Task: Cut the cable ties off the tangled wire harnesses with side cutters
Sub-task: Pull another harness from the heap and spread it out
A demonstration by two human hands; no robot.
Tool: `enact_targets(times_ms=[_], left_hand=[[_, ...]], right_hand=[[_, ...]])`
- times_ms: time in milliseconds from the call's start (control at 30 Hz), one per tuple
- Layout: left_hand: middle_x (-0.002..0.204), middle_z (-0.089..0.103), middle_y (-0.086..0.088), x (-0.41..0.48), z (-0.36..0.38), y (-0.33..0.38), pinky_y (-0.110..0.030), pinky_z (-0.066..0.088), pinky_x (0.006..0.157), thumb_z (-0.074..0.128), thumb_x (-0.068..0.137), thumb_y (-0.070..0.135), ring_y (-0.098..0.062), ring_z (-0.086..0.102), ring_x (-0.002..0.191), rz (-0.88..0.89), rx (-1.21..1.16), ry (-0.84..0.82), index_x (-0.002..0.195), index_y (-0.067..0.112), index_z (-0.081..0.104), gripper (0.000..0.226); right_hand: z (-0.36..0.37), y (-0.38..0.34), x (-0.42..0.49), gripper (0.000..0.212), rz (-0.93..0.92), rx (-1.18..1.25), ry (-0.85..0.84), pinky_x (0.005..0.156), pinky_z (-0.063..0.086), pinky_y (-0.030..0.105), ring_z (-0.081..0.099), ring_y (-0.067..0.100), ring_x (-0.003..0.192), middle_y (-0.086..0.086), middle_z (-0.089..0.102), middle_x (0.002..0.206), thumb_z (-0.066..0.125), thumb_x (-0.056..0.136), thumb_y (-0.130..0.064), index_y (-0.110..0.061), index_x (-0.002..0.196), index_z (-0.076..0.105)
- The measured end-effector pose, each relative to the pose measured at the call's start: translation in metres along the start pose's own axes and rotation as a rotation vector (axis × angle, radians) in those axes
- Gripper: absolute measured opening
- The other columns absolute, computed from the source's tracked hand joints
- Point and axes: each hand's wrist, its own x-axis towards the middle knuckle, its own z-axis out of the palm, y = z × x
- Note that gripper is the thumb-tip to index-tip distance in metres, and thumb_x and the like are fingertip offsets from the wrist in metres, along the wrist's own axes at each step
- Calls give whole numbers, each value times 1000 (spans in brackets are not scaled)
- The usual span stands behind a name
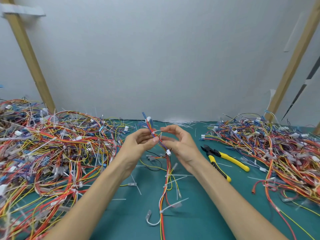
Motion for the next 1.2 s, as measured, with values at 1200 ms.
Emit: enact_targets(times_ms=[1200], left_hand=[[115,70,-13,32,9,-59,-24,56,81,53,89,4,-19,68,108,-225,-624,-327,120,10,68,34]], right_hand=[[-12,27,-60,47,153,-530,-172,57,43,16,69,10,70,-10,74,90,52,79,1,-30,111,67]])
